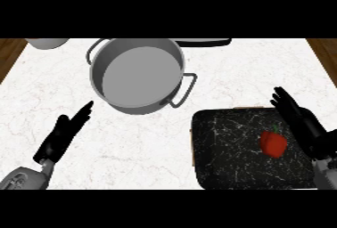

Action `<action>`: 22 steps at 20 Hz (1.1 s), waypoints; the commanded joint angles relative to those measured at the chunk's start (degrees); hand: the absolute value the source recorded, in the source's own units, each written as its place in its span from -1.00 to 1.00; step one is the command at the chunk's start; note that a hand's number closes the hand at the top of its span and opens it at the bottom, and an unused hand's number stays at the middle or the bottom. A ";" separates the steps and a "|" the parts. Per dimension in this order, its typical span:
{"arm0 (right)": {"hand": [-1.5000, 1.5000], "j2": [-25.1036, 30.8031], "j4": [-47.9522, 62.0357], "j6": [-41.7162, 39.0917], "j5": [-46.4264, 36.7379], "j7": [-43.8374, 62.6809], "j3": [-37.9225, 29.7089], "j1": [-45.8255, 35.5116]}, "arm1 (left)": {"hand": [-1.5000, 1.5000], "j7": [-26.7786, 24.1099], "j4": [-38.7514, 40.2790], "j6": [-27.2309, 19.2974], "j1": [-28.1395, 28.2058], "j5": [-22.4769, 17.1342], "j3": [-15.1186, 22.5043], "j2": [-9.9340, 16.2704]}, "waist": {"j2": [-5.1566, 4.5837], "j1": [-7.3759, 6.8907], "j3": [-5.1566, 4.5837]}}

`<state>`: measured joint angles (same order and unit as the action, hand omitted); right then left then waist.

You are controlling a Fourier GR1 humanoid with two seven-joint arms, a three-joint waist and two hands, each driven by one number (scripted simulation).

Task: Pick the bell pepper from the tray and place it in the pot

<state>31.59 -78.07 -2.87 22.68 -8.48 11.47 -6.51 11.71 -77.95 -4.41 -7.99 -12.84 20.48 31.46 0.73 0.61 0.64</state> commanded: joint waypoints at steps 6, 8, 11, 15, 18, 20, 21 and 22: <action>1.00 -9.68 -9.37 21.00 -0.75 1.36 -5.61 9.83 | 0.00 -6.25 -0.47 -2.38 1.32 -2.28 -2.07 -8.91 | -0.28 1.58 -0.81; 1.00 -2.02 -1.09 34.13 -9.62 -0.76 -15.19 8.47 | 0.00 -4.07 -1.25 -2.17 2.20 -3.47 -2.44 -7.87 | 0.29 4.88 -1.21; -1.00 -11.71 -9.09 44.71 -9.97 -11.19 -18.15 6.75 | 0.00 -5.28 -1.32 -1.96 4.51 -3.96 -1.82 -9.02 | 0.75 3.84 -0.75; -1.00 -21.70 -22.47 52.20 -13.18 -19.34 -14.28 13.17 | 0.00 -7.42 -1.11 -1.33 5.62 -4.00 -1.33 -10.44 | 0.22 2.64 -0.80; -1.00 -19.04 -36.35 53.87 -18.54 -11.24 -7.94 25.45 | 0.00 -5.23 -2.04 1.09 3.45 -4.55 -2.92 -8.45 | -0.30 1.06 -0.77; -1.00 -15.19 -40.04 55.06 -22.75 -0.35 -2.85 27.71 | 0.00 -5.72 -1.40 0.91 2.86 -3.45 -2.11 -9.26 | -0.47 0.67 -0.87; -1.00 -11.16 -41.02 54.00 -22.05 6.05 -4.80 27.75 | 0.00 -7.01 0.25 0.38 3.21 -3.03 -1.57 -10.87 | -0.62 0.60 -0.93; -1.00 -11.31 -40.93 51.77 -21.08 5.97 -3.42 32.49 | 0.00 -7.67 -0.86 1.87 4.28 -3.93 -2.39 -9.34 | -0.54 0.68 -0.89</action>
<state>16.94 -112.27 48.87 3.87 -11.85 4.46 17.72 4.84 -78.72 -4.20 -4.37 -16.43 18.31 21.70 0.46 1.92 -0.20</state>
